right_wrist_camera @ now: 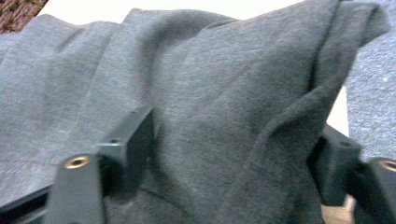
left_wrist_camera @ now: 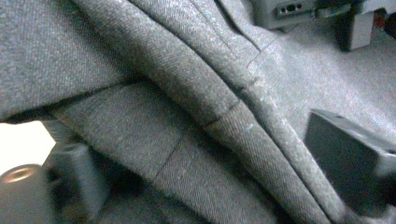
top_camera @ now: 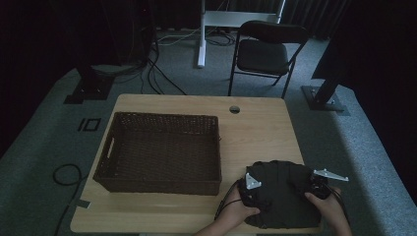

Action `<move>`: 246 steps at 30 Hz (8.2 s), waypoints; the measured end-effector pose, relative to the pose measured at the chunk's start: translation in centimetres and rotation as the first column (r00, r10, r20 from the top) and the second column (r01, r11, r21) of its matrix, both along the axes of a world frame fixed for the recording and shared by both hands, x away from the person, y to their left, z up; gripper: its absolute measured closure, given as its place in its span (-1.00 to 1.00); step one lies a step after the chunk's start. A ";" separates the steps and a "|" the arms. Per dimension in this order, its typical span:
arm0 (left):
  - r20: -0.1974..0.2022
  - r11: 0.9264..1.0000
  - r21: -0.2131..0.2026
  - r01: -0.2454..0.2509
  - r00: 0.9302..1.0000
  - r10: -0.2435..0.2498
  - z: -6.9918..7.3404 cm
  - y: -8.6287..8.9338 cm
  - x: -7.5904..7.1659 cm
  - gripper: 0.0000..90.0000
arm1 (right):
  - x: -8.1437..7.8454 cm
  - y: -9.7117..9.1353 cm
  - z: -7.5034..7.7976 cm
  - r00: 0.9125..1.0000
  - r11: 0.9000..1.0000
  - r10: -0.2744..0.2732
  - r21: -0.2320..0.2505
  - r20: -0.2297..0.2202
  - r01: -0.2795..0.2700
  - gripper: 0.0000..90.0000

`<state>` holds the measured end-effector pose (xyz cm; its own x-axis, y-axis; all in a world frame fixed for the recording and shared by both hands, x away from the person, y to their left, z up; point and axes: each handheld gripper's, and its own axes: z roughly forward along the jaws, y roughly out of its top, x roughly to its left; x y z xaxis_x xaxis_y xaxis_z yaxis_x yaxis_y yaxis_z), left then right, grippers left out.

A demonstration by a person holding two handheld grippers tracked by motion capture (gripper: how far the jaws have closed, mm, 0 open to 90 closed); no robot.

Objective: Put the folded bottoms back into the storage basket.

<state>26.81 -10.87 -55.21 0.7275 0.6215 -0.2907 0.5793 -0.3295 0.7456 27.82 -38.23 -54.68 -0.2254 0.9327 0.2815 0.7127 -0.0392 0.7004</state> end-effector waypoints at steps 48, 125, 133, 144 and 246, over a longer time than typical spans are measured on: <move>0.139 0.992 -0.032 0.119 0.984 -0.114 9.9 1.4 1.6 0.50 | -1.2 1.4 9.2 0.989 0.985 -0.057 0.172 0.137 0.033 0.51; 0.292 0.992 -0.103 -0.070 0.951 0.098 23.5 25.9 4.8 0.50 | 8.0 23.8 23.9 0.931 0.940 0.208 0.202 0.298 -0.275 0.51; 0.284 0.989 -0.095 -0.109 0.950 0.132 23.0 28.7 4.8 0.49 | 9.1 27.5 23.2 0.930 0.930 0.235 0.214 0.283 -0.300 0.51; 0.279 0.985 -0.053 -0.164 0.945 0.172 20.4 33.0 5.2 0.49 | 10.6 32.2 20.8 0.930 0.926 0.264 0.204 0.254 -0.318 0.51; 0.146 0.929 0.010 -0.371 0.919 0.366 12.4 36.5 9.9 -0.57 | 13.4 34.2 12.3 0.928 0.951 0.305 -0.119 0.214 -0.285 -0.69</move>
<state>36.74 25.65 -42.83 0.4764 0.8616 -0.1753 0.5565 -0.1411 0.8188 41.21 -4.00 -42.41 -0.5427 0.8322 0.1136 0.5046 0.2149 0.8362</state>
